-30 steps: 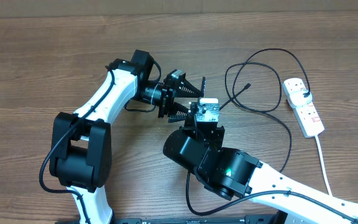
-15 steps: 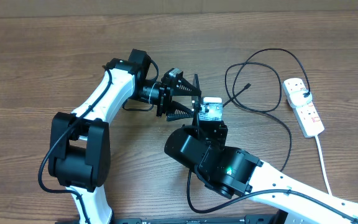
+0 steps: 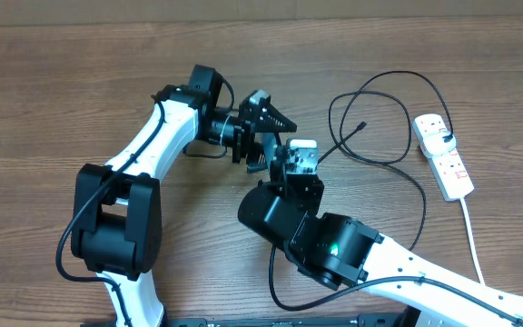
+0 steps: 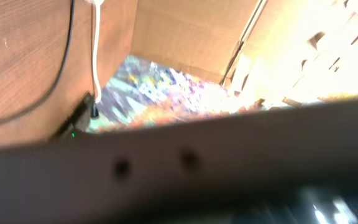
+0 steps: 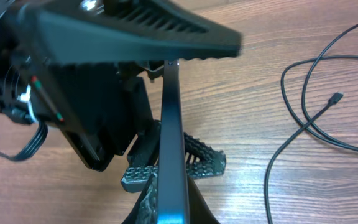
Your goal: Plug charger to phone and switch on socket
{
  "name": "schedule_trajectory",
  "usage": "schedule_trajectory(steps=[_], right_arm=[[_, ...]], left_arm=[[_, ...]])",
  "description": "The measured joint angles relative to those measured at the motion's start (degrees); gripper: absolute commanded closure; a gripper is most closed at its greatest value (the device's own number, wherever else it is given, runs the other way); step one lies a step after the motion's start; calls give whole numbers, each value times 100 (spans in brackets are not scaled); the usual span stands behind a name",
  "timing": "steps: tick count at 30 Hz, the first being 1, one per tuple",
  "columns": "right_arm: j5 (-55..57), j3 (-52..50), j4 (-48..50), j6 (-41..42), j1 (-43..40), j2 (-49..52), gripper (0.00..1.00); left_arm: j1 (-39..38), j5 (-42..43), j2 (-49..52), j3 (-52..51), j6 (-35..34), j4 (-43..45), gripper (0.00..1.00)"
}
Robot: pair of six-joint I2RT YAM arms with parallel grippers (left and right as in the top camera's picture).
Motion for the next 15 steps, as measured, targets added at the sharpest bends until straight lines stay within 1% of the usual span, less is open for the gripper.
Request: schedule_trajectory(steps=[3, 6, 7, 11, 13, 15], right_arm=[[-157, 20, -63, 225, -258, -15, 96], [-422, 22, -505, 560, -723, -114, 96], [-542, 20, -629, 658, -931, -168, 96], [-964, 20, -1119, 1084, -1971, -579, 96], [-1283, 20, -1257, 1287, -2531, -831, 96], [-1862, 15, -1185, 1486, -3134, -1012, 96]], left_arm=[[149, -111, 0, -2, -7, 380, 0], [507, -516, 0, 17, 50, 192, 0], [664, -682, -11, 24, 131, 11, 0], [1351, -1390, -256, 31, 826, -1073, 0], [1635, -1770, -570, 31, 1290, -1611, 0], [1888, -2203, -1025, 31, 1751, -2092, 0]])
